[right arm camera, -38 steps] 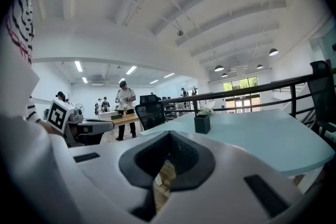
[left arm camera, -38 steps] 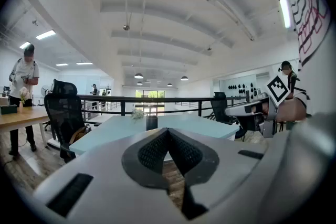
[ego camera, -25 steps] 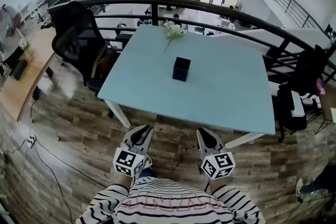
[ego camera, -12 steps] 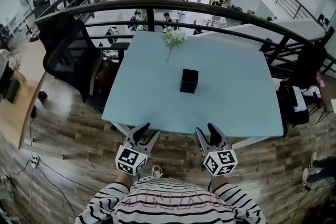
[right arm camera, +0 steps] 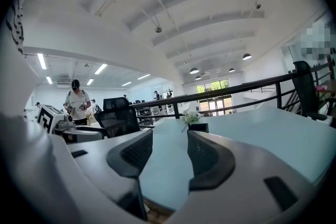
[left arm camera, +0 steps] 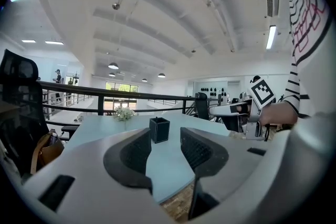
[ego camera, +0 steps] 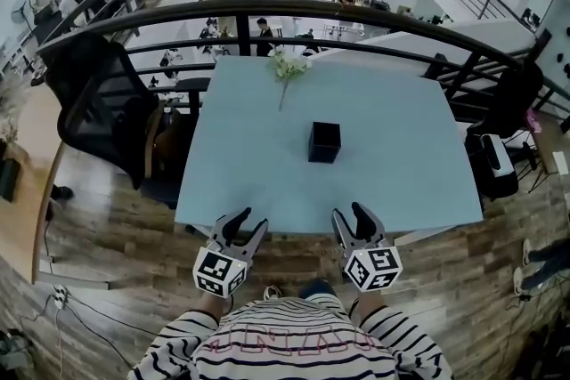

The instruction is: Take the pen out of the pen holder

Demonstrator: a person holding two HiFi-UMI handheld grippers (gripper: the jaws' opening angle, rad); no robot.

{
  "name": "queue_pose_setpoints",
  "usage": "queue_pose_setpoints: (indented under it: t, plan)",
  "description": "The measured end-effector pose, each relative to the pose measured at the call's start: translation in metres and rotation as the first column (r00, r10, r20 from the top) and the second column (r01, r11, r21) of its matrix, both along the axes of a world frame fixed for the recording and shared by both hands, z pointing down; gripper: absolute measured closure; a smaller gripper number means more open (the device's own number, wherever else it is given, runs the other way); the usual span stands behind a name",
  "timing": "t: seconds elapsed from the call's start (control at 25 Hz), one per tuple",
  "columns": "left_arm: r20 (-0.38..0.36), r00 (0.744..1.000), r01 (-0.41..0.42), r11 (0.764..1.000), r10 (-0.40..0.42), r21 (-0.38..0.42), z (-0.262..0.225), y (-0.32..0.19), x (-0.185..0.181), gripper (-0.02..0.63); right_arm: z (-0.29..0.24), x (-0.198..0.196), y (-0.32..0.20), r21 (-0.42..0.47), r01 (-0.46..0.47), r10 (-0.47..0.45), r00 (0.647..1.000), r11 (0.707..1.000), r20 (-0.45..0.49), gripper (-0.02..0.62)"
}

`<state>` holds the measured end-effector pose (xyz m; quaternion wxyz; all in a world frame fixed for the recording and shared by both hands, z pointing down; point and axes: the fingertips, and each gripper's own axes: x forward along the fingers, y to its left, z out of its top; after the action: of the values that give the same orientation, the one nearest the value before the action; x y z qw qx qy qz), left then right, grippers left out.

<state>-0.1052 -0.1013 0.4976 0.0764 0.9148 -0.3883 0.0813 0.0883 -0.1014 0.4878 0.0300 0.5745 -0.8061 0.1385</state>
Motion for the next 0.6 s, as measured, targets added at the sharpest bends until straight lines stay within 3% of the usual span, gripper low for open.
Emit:
queue_pose_setpoints:
  t: [0.16, 0.6]
  plan:
    - [-0.004, 1.0, 0.007, 1.0, -0.007, -0.015, 0.008, -0.006, -0.006, 0.454, 0.004, -0.005, -0.016, -0.004, 0.01, -0.01, 1.0, 1.0, -0.013, 0.377]
    - [-0.006, 0.993, 0.12, 0.993, -0.12, -0.023, 0.015, -0.052, -0.028, 0.454, 0.013, -0.007, -0.094, 0.0, 0.067, -0.067, 0.996, 0.998, -0.062, 0.38]
